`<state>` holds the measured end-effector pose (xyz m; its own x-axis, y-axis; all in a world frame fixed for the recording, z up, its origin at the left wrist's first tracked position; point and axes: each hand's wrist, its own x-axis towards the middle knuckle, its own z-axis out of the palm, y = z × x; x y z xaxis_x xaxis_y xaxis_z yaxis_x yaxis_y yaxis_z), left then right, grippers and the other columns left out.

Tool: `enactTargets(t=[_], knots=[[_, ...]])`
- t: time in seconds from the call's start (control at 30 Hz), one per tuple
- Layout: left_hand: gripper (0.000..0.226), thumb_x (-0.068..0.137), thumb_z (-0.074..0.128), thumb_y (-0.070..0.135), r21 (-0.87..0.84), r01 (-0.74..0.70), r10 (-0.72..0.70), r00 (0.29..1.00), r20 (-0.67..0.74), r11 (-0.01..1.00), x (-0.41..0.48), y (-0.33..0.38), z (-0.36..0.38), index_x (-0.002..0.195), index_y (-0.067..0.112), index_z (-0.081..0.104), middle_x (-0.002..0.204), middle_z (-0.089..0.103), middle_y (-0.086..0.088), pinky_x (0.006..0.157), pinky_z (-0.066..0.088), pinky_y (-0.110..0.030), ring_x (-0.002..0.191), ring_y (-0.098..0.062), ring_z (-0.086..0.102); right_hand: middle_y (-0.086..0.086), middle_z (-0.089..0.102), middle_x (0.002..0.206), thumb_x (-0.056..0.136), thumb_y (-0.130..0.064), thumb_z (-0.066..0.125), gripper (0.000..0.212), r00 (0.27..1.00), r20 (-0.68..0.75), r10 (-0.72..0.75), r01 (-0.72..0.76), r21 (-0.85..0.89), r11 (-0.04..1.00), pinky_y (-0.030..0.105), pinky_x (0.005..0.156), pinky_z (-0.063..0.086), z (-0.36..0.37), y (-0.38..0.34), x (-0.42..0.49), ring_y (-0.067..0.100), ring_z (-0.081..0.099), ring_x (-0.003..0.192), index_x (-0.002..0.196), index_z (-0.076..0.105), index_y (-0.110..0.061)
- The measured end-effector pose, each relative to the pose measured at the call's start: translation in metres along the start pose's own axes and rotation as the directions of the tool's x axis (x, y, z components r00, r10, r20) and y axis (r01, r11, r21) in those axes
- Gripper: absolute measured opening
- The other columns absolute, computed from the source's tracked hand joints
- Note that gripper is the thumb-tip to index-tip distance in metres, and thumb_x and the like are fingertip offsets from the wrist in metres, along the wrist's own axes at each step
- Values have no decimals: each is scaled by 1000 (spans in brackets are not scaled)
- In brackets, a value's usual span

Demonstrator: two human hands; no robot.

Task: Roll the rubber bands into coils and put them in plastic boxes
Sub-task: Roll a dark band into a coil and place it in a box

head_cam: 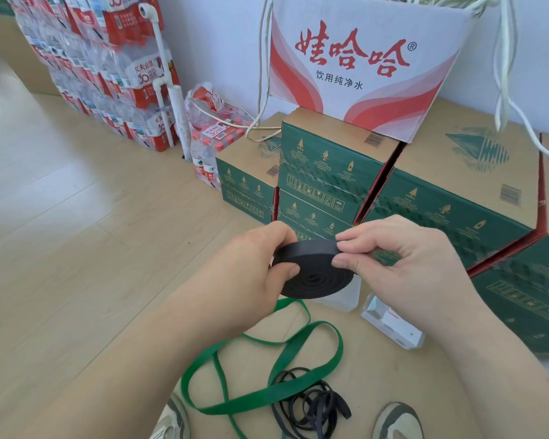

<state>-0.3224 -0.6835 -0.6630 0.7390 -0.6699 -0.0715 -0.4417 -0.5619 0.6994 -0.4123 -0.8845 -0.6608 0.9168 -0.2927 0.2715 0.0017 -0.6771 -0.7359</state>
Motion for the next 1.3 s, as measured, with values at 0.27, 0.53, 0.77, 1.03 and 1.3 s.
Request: enactTargets(t=[0.27,0.53,0.77,1.03,1.3], knots=[[12,100,59,22,-36,6,-7,1000,-9,999,0,-3,-1,107,31,59,95,65,12,68,47,-19,76,-9,62,-22,72,105,70,-16,92,21,999,44,-19,22,-67,998,10,94,42,2,7,0,3,63,108,79,75,-25],[14,99,62,25,-141,62,-64,998,-11,988,0,-6,-3,107,36,63,95,68,13,71,55,-27,72,-11,68,-13,71,88,81,-13,83,26,988,94,122,-132,105,986,34,77,53,9,3,-4,17,67,81,88,64,-30],[48,95,66,32,92,-116,121,991,-51,989,-4,2,6,138,43,48,119,58,21,79,44,-22,78,7,53,-17,70,88,86,-15,79,22,989,81,120,-126,79,989,43,76,57,8,-1,-8,13,67,80,89,65,-32],[37,97,62,28,134,-168,185,975,-126,977,1,-2,13,130,42,53,112,63,13,78,50,-34,77,-7,50,-8,71,81,84,-15,81,25,993,64,99,-105,104,989,38,72,55,7,-4,-9,16,66,77,87,62,-30],[39,97,59,26,188,-161,185,976,-117,969,7,-12,17,133,38,54,115,63,11,85,51,-41,95,-14,57,4,72,71,79,-19,87,21,964,116,241,-256,146,955,44,70,59,16,2,-1,26,66,67,76,67,-25]])
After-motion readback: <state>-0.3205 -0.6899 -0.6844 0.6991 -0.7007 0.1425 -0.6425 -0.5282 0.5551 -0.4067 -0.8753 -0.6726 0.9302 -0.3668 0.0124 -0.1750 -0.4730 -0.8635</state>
